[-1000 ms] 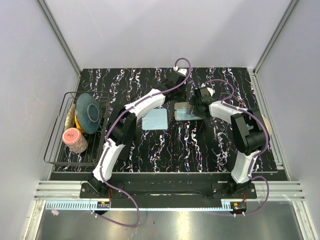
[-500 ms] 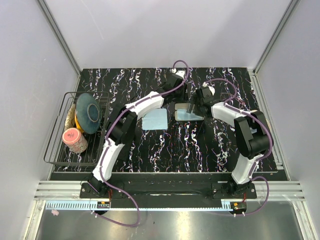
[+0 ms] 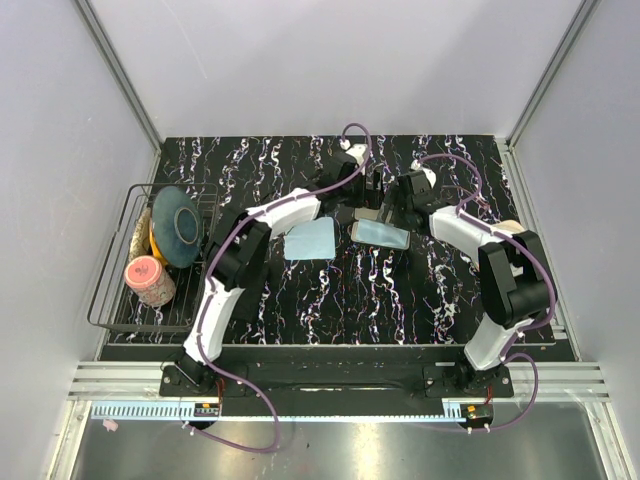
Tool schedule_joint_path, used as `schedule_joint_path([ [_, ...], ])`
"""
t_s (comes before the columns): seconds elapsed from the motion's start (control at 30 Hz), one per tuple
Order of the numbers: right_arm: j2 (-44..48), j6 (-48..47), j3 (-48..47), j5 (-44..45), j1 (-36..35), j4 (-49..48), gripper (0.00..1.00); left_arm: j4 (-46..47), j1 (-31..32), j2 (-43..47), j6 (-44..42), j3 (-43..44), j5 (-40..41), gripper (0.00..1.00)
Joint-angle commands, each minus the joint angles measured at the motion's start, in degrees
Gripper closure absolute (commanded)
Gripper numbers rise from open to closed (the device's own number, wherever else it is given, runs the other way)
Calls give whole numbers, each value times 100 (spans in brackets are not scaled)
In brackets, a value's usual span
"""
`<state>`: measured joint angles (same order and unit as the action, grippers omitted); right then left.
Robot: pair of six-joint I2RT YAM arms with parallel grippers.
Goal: Organize the sunglasses
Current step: Smooth out the glasses cleaning cloth near the sunglasses case.
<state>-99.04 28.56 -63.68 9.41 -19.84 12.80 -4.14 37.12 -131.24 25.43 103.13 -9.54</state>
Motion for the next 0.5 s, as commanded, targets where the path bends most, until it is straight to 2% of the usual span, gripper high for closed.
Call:
schedule_joint_path([
  [0.0, 289, -105, -127, -106, -12, -199, 11, 433, 41, 924, -222, -47, -66, 1],
  [0.13, 237, -105, -66, -246, -12, -295, 14, 335, -47, 1433, -258, -389, 363, 1],
  [0.27, 280, -35, 250, -676, -20, -708, 27, 186, -336, 1926, 32, -812, 550, 1],
  [0.47, 61, -297, 216, -1230, -82, -1007, 39, -25, -592, 2620, 138, -1513, 945, 1],
])
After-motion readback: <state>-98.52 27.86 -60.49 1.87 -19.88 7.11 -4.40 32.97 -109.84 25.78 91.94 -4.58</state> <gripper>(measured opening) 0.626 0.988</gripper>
